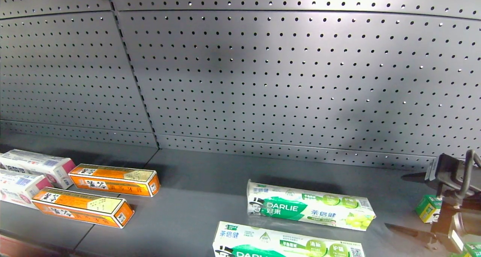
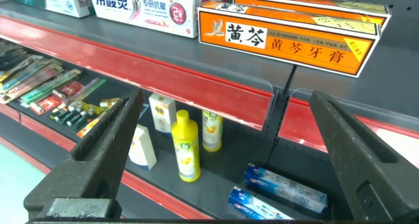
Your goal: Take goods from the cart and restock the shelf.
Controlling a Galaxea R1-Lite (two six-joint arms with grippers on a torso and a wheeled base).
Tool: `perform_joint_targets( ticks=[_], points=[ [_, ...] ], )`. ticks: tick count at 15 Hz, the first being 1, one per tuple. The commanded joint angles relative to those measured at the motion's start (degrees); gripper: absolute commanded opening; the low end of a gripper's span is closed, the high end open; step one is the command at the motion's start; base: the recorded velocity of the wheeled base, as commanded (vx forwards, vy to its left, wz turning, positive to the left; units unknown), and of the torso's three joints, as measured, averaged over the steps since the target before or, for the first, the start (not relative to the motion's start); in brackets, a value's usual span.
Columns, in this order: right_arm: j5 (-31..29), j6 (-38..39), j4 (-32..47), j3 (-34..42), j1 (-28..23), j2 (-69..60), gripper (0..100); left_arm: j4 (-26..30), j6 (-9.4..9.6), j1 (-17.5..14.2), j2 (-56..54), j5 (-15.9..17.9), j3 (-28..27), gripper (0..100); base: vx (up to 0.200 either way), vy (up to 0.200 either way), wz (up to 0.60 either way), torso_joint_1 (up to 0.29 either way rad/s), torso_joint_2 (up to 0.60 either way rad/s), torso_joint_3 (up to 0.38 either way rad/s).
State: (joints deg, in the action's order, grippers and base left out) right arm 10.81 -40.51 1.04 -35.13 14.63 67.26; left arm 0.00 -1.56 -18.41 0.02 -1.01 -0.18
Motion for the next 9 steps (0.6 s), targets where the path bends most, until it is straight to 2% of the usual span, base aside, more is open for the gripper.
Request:
perform_joint_targets(
  ticks=[1, 9],
  points=[
    [-0.18, -0.01, -0.42, -0.37, 0.05, 2.71, 100, 0.00, -0.02, -0.05, -0.02, -0.04, 0.01, 100, 0.000, 0.000, 0.00, 0.000, 0.00, 0.000],
    [-0.27, -0.01, -2.44, -2.75, 1.63, 7.19, 100, 0.00, -0.02, -0.05, -0.02, -0.04, 0.01, 100, 0.000, 0.000, 0.00, 0.000, 0.00, 0.000]
  ],
)
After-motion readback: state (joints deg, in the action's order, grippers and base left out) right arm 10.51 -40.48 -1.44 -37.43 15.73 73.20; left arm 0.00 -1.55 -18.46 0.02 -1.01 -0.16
